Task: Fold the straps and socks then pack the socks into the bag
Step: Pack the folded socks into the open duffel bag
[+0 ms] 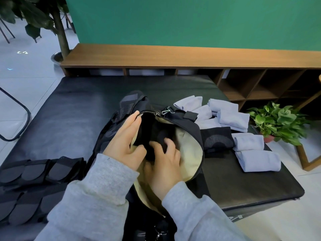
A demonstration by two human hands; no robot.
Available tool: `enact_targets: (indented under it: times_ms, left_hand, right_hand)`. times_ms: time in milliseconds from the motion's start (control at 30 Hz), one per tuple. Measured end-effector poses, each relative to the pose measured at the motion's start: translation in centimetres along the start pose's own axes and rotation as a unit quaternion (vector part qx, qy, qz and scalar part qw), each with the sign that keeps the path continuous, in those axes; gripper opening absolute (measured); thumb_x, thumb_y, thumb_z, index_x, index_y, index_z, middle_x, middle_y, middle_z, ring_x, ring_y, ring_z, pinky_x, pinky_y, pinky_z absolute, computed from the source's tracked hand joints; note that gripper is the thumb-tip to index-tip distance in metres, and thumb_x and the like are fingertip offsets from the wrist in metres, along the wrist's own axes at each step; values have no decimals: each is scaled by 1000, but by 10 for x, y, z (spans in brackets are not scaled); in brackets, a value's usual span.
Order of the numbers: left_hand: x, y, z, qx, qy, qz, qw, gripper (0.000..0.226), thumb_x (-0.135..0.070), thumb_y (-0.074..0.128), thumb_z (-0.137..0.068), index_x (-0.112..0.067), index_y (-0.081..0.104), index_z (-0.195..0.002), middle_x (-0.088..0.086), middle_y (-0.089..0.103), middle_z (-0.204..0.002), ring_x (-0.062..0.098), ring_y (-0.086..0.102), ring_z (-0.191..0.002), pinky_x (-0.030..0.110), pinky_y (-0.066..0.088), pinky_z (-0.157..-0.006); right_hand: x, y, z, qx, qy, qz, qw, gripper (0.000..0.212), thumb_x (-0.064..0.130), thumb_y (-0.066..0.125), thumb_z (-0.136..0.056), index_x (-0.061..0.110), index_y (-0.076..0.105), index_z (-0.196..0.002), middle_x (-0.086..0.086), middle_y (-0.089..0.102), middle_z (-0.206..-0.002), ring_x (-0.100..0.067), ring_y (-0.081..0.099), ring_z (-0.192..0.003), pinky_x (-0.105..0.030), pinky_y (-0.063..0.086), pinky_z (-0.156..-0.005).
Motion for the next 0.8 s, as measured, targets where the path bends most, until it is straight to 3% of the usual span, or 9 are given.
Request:
enact_targets:
  times_ms: [67,133,233,333,500,600,667,800]
  left_hand:
    - [0,-1,0,2,-4,-2,1000,70,3,50,-84,-33,30,-141,-48,16,-125,-41,10,-108,0,22,-100]
    - [0,-1,-1,5,-6,-2,1000,70,3,50,-85,-32,29,-142,-48,16,-124,-40,10,-108,8,21,-105]
    - [-1,0,-1,6,-3,4,1000,69,6,49,-84,-28,30,-142,-46,17,-124,-42,10,-106,-6,17,-96]
    - [-1,0,1,8,-1,11,1000,69,10,48,-84,-24,30,-142,-42,19,-125,-44,12,-102,-12,15,-85]
    - [-2,0,0,19,17,-31,999,73,9,49,-83,-26,27,-143,-45,14,-126,-42,8,-105,-10,13,-92]
    - [-7,-3,0,16,26,-34,999,74,7,51,-82,-33,27,-140,-46,14,-128,-38,8,-113,12,21,-110]
    - [-11,-6,1,8,33,-15,999,74,8,52,-82,-38,26,-134,-45,17,-129,-36,11,-115,28,27,-113]
    - [-15,-9,2,7,50,0,999,74,9,53,-83,-45,25,-126,-43,19,-130,-33,13,-119,33,29,-113]
  right_hand:
    - [-2,0,3,32,-20,70,997,34,22,46,-90,26,47,-124,-1,35,-128,-24,32,-115,-28,32,-87]
    - [-8,4,2,97,-9,121,988,27,27,44,-93,20,53,-117,-3,44,-118,-26,39,-111,-31,34,-86]
    - [-17,11,-3,160,15,168,973,36,31,43,-95,17,48,-128,-6,44,-127,-29,39,-118,-34,34,-97]
    - [-17,10,-11,129,15,151,980,41,36,40,-96,16,45,-132,-6,44,-128,-28,38,-119,-35,34,-98]
    - [-13,7,-34,85,24,124,988,38,30,39,-96,14,44,-130,-8,43,-128,-30,39,-119,-38,35,-96]
    - [-9,8,-50,68,16,113,991,35,26,40,-95,12,43,-128,-9,42,-128,-31,40,-118,-39,37,-94]
    - [-8,8,-59,52,11,101,994,35,25,41,-95,12,42,-127,-9,41,-127,-30,40,-117,-40,39,-93]
    - [-12,12,-60,63,1,101,993,37,24,41,-95,12,41,-130,-8,40,-131,-29,38,-122,-41,39,-95]
Point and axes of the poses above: each hand's wrist, its own z-axis away from the middle knuckle, its own y-axis out of the palm, x = y × z, the point moved 4 cm from there along -z, towards the middle knuckle
